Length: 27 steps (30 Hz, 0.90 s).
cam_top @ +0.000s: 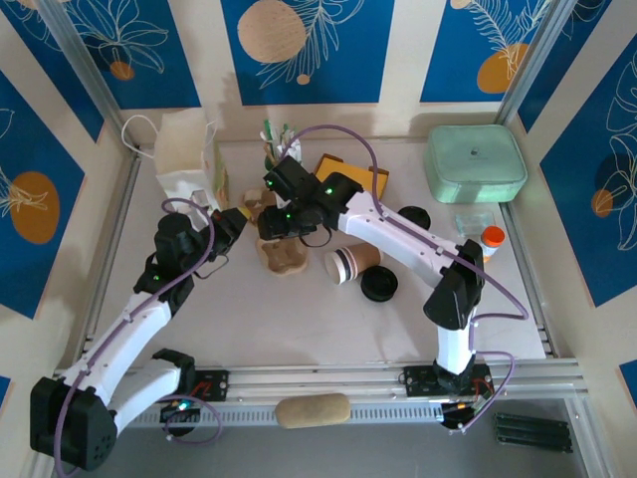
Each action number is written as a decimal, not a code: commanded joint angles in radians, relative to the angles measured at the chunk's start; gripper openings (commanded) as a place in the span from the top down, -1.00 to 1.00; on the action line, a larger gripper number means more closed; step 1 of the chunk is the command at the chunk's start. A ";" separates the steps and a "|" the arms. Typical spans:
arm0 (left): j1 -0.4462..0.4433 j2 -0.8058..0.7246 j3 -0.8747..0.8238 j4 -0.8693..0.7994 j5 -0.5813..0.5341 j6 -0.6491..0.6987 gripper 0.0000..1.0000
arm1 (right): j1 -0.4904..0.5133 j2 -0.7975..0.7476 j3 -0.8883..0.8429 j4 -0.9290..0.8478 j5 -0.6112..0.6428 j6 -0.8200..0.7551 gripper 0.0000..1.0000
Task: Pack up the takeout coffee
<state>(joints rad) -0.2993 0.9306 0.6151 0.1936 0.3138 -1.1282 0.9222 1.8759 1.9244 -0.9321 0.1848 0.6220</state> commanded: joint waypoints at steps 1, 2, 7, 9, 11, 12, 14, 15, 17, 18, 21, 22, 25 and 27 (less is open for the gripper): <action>-0.008 -0.007 -0.002 0.022 0.002 -0.013 1.00 | 0.008 0.017 0.018 -0.006 0.003 -0.011 0.14; -0.009 -0.007 -0.002 0.023 0.002 -0.013 1.00 | 0.009 0.016 0.015 -0.004 0.005 -0.010 0.17; -0.008 -0.006 -0.002 0.023 0.002 -0.012 1.00 | 0.010 0.006 -0.005 0.008 0.013 -0.005 0.28; -0.009 -0.005 -0.002 0.023 0.002 -0.012 1.00 | 0.010 0.002 -0.011 0.011 0.016 -0.002 0.32; -0.008 -0.006 -0.003 0.023 0.002 -0.012 1.00 | 0.010 -0.003 -0.016 0.015 0.019 0.000 0.33; -0.008 -0.007 -0.003 0.023 0.001 -0.012 1.00 | 0.009 -0.004 -0.018 0.019 0.015 -0.001 0.33; -0.008 -0.007 -0.003 0.023 0.002 -0.013 1.00 | 0.012 -0.004 -0.016 0.020 0.007 -0.004 0.24; -0.008 -0.007 -0.004 0.023 0.002 -0.013 1.00 | 0.013 -0.001 -0.013 0.018 0.007 -0.002 0.18; -0.008 -0.008 -0.003 0.024 0.001 -0.013 1.00 | 0.014 0.003 -0.012 0.018 0.007 -0.001 0.16; -0.008 -0.007 -0.005 0.024 0.002 -0.013 1.00 | 0.015 0.005 -0.013 0.019 0.007 0.001 0.16; -0.008 -0.008 -0.004 0.024 0.003 -0.013 1.00 | 0.016 0.014 -0.017 0.020 0.004 0.005 0.15; -0.008 -0.009 -0.004 0.024 0.002 -0.013 1.00 | 0.016 0.017 -0.019 0.022 0.004 0.006 0.15; -0.009 -0.009 -0.005 0.024 0.004 -0.014 1.00 | 0.017 0.023 -0.028 0.029 0.005 0.008 0.20; -0.008 -0.009 -0.006 0.024 0.004 -0.013 1.00 | 0.016 0.020 -0.034 0.035 0.004 0.011 0.26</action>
<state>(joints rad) -0.2993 0.9314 0.6117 0.1928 0.3080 -1.1282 0.9276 1.8828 1.9110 -0.9146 0.1883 0.6205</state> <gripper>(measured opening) 0.056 0.379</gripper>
